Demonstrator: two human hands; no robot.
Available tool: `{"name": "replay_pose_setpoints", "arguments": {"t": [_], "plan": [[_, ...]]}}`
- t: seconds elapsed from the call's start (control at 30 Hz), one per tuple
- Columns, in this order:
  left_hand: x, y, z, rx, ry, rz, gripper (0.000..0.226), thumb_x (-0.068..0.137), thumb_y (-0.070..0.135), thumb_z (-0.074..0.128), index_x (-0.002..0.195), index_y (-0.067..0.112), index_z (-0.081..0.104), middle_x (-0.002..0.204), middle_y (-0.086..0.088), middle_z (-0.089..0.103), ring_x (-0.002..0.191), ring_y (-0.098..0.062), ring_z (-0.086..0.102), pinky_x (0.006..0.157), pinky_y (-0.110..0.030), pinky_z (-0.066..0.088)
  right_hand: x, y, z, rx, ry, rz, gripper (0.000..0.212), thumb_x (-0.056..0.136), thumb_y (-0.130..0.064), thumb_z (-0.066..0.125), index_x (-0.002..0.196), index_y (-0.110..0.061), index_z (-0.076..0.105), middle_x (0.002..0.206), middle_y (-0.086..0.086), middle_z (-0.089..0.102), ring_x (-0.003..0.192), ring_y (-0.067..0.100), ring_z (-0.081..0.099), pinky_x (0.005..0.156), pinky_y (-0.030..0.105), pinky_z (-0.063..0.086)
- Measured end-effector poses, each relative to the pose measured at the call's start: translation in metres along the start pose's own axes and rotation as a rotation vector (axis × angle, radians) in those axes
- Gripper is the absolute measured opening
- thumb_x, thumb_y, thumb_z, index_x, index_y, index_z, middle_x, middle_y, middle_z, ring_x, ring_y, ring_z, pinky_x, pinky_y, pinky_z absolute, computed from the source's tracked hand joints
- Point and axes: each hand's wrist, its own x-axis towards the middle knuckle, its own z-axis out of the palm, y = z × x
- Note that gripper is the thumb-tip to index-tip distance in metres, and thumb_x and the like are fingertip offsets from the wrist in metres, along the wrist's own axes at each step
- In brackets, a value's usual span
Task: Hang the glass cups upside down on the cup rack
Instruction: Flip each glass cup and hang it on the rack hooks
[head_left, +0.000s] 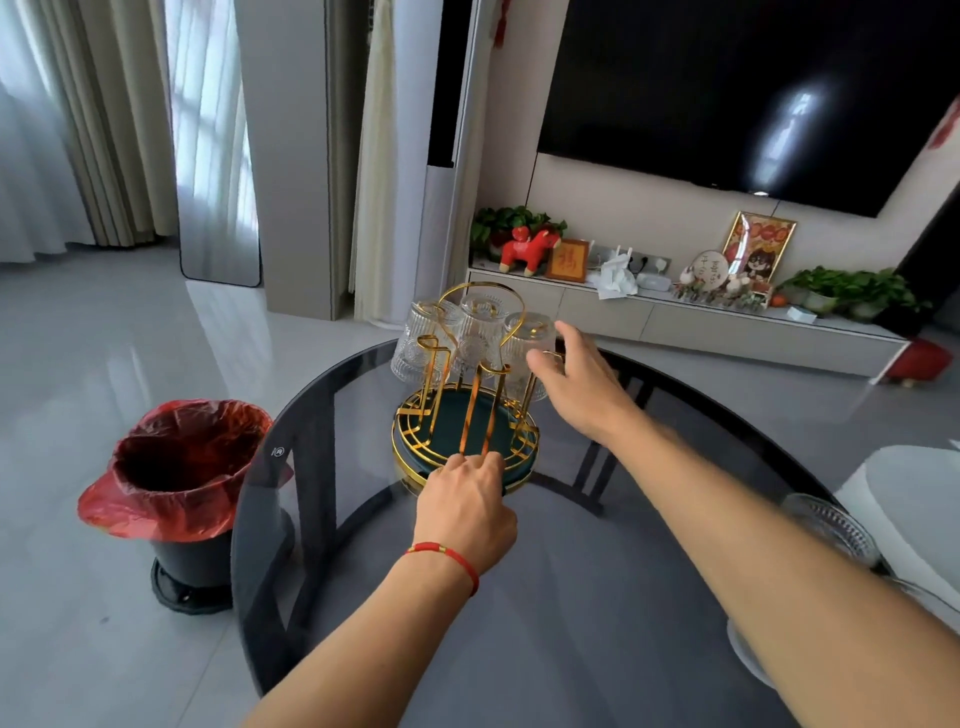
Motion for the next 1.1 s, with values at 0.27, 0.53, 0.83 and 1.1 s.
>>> {"name": "replay_pose_setpoints", "arguments": {"t": [0.27,0.53,0.83,1.1], "plan": [[-0.012,0.015,0.011,0.036,-0.047,0.000,0.050,0.084,0.025,0.065,0.132,0.014,0.055,0.134,-0.010,0.056,0.129,-0.033,0.045,0.101,-0.049,0.050,-0.156,0.050,-0.029,-0.247,0.124,-0.228,0.051,0.095,-0.021,0.064,0.144,-0.010,0.054,0.144,0.008,0.059,0.137,0.027,0.050,0.118,0.044,0.039],[-0.034,0.071,0.012,-0.300,-0.042,0.165,0.054,0.080,0.021,0.073,0.132,0.021,0.060,0.135,-0.005,0.060,0.128,-0.026,0.048,0.106,-0.038,0.041,-0.232,0.098,-0.087,-0.346,0.509,0.070,0.025,0.084,-0.025,0.071,0.106,-0.013,0.076,0.110,0.006,0.076,0.117,0.036,0.060,0.106,0.045,0.042],[-0.079,0.135,0.036,-0.515,-0.234,0.304,0.062,0.082,0.025,0.074,0.140,0.027,0.051,0.142,0.008,0.057,0.132,-0.009,0.049,0.110,-0.031,0.043,-0.247,0.122,-0.095,-0.506,0.328,0.259,0.068,0.087,-0.063,0.062,0.137,-0.018,0.057,0.139,0.005,0.065,0.140,0.033,0.041,0.120,0.057,0.024],[-0.083,0.130,0.051,-0.583,-0.297,0.278,0.067,0.085,0.028,0.076,0.144,0.029,0.042,0.143,0.009,0.053,0.124,-0.004,0.050,0.096,-0.017,0.046,-0.242,0.115,-0.093,-0.418,0.302,0.187,0.073,0.075,-0.058,0.079,0.135,-0.024,0.056,0.127,0.002,0.067,0.143,0.029,0.039,0.126,0.057,0.001]]}}
